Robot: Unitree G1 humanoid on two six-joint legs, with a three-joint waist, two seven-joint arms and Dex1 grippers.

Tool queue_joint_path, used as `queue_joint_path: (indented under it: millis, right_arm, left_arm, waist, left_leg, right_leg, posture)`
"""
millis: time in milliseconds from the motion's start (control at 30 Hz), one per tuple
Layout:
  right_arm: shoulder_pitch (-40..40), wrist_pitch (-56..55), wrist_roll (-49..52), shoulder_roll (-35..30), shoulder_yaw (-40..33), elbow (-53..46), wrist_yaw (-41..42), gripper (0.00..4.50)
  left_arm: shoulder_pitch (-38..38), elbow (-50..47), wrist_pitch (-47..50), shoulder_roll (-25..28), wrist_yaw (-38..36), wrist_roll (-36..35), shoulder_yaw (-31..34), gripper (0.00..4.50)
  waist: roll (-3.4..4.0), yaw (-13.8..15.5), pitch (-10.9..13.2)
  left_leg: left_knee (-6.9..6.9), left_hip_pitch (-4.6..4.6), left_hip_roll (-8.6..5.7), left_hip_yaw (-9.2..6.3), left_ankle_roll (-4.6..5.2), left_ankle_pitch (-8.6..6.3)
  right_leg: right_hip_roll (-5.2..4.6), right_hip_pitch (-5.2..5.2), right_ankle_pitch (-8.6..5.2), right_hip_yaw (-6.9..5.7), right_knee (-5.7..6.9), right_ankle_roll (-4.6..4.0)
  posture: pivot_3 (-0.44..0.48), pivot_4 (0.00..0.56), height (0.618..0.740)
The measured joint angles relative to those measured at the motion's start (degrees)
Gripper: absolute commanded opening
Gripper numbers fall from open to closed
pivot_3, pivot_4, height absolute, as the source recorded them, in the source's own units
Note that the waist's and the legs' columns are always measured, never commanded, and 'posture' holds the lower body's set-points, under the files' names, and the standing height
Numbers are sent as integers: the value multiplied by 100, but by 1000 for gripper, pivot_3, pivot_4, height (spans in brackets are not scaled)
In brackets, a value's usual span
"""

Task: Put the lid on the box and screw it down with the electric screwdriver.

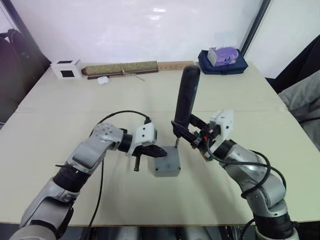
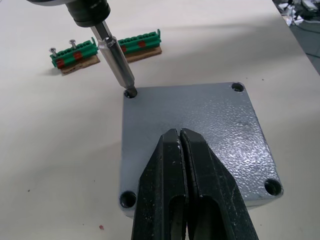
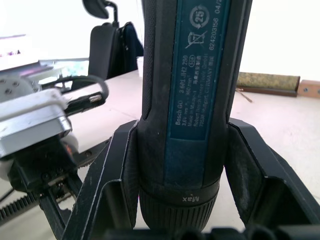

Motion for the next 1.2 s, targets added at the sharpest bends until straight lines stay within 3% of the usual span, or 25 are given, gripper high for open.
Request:
queue_joint_path:
  millis: [1200]
  right_arm:
    - [95, -85, -327, 352, 172, 103, -56, 1816]
  left_arm:
    - [160, -119, 13, -6, 18, 103, 7, 0]
  waist:
    - [-26, 11, -110]
  left_leg:
    - [-12, 1, 12, -26, 6, -4]
  right_leg:
    - [-1, 5, -11, -4, -21, -20]
  posture:
    - [0, 150, 740]
